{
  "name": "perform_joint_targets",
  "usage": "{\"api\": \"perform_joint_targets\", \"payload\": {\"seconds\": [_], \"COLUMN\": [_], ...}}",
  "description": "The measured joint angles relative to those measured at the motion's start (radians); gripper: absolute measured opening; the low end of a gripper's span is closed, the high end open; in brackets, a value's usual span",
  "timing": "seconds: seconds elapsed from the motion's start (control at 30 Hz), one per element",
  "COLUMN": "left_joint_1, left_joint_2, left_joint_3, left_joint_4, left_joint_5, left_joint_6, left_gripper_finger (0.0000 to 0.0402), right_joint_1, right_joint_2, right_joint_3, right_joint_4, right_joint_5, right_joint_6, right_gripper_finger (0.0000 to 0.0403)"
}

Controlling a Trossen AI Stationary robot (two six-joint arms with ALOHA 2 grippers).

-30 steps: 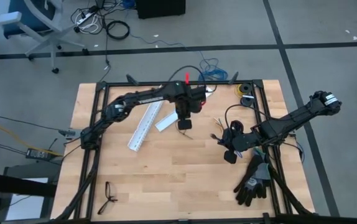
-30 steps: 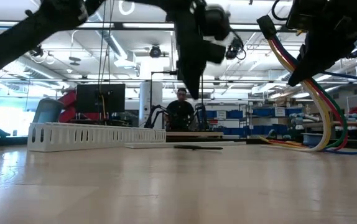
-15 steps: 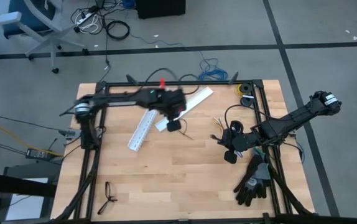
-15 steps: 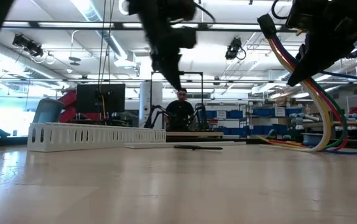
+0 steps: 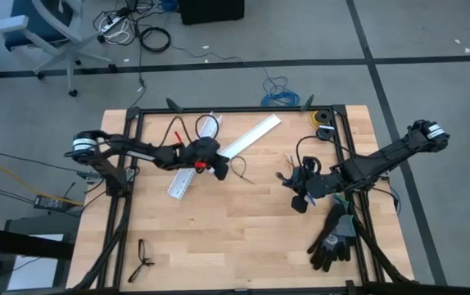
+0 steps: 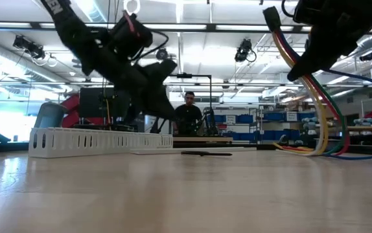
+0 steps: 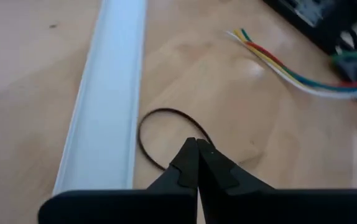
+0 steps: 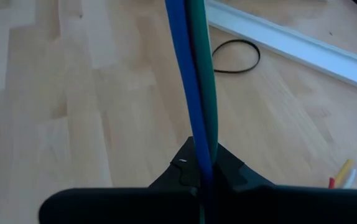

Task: Ziptie cables
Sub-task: Wrap the cable wires with the black zip tie

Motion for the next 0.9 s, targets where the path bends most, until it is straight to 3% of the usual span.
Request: {"api": "perform_joint_targets", "payload": {"seconds": [0.13,0.33,0.47,0.67,0.9], "left_joint_1": [-0.015,-0.029,-0.033,-0.045,-0.048], "left_joint_2": [0.047,0.076,0.078,0.076,0.089], "left_joint_3": [-0.004,0.052,0.094,0.172,0.214], "left_joint_4": [0.081,0.064,-0.062,-0.246,-0.248], "left_joint_5": [-0.011,0.012,0.091,0.089,0.089], "left_joint_6": [0.103,0.470,0.677,0.823,0.915], "left_gripper_finger": [0.0005,0.0005,0.0010,0.0042,0.0101], "right_joint_1": [0.000,0.000,0.000,0.001,0.001], "right_joint_2": [0.000,0.000,0.000,0.000,0.000], "right_joint_3": [0.000,0.000,0.000,0.000,0.000], "right_joint_4": [0.000,0.000,0.004,0.008,0.011], "right_joint_5": [0.000,-0.002,-0.002,-0.002,-0.003], "right_joint_6": [-0.020,-0.029,-0.026,-0.025,-0.027], "right_gripper_finger": [0.0000,0.0000,0.0000,0.0000,0.0000]}}
